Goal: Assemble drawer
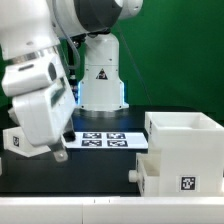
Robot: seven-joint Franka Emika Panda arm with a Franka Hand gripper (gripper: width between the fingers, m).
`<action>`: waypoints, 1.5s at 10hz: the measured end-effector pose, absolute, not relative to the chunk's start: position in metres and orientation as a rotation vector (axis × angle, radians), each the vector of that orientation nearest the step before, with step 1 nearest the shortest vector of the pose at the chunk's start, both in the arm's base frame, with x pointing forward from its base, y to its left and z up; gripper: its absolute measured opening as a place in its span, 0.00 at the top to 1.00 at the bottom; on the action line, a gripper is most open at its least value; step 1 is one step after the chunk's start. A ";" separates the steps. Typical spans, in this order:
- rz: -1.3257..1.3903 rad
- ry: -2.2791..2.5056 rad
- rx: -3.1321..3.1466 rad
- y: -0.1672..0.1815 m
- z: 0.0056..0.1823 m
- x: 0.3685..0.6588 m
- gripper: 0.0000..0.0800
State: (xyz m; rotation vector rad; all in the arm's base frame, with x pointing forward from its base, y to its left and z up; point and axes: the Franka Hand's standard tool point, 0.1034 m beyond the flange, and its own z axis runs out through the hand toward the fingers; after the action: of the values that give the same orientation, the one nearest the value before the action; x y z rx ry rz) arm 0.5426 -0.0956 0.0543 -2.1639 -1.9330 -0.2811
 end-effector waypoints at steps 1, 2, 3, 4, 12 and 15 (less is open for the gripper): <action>-0.276 -1.907 -2.238 -0.104 0.059 0.528 0.18; -0.264 -1.887 -2.258 -0.101 0.057 0.520 0.18; -0.266 -1.884 -2.258 -0.102 0.056 0.521 0.18; -0.265 -1.883 -2.259 -0.102 0.056 0.521 0.18; -0.235 -1.816 -2.457 -0.154 0.076 0.454 0.18; -0.230 -1.655 -2.601 -0.165 0.071 0.440 0.18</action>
Offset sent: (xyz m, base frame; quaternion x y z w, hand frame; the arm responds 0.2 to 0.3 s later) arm 0.0000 0.0000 0.0000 0.0000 0.0000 0.0000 1.0000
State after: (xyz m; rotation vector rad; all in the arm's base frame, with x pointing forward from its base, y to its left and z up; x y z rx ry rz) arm 0.4402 -0.1651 0.0712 -2.6007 -1.6545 -0.2299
